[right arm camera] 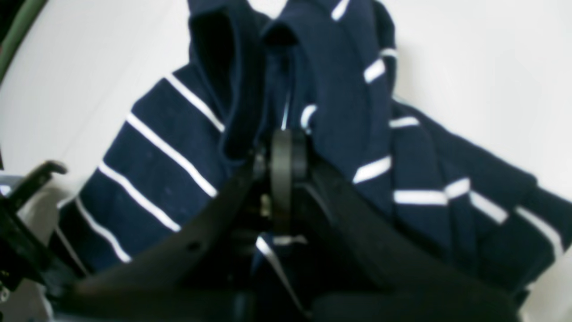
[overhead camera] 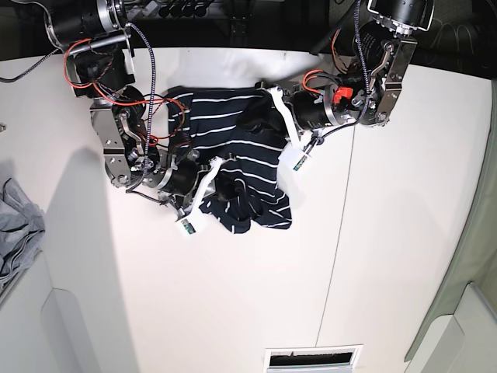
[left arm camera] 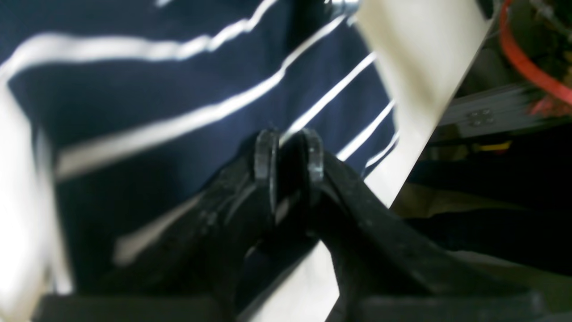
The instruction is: Layout the t-shirt on the table in an organized manner, then fold the t-shirt properly
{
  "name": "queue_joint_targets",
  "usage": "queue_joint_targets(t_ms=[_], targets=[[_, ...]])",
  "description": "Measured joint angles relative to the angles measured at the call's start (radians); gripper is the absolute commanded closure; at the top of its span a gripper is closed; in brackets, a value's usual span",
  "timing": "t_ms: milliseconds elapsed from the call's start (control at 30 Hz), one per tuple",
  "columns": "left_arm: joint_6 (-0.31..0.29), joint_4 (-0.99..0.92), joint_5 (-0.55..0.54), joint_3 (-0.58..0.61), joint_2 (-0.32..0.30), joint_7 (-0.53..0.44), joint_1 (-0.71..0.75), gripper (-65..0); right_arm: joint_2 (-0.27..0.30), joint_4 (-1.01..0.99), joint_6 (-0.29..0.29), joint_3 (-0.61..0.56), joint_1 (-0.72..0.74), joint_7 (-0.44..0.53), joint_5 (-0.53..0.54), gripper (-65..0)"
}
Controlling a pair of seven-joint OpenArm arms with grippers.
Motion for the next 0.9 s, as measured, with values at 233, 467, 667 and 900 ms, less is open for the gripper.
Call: queue_joint_targets(t_ms=[233,467,667,900], targets=[[0.0,0.0,0.039,0.0,0.0,-0.017,0.014,-9.1,0.016,-0.003,-0.018,0.163,-0.006,-0.01,0.03,0.0],[0.0,0.0,0.05,0.0,-0.002,-0.016,0.019,-9.1,0.019,-0.005,-0.025,0.25,-0.01,-0.024,0.097,0.0],[0.0,0.013,-0.044,0.0,-0.002,-0.017,0.018,-9.1,0.018,-0.005,-0.022,0.25,-0.011,-0.056,0.151,0.0],[0.0,0.016,-0.005,-0.002,0.0,-0.017,-0.002,-9.1,-0.043,-0.005,-0.022,0.252,-0.028,-0.068,0.153,0.0]])
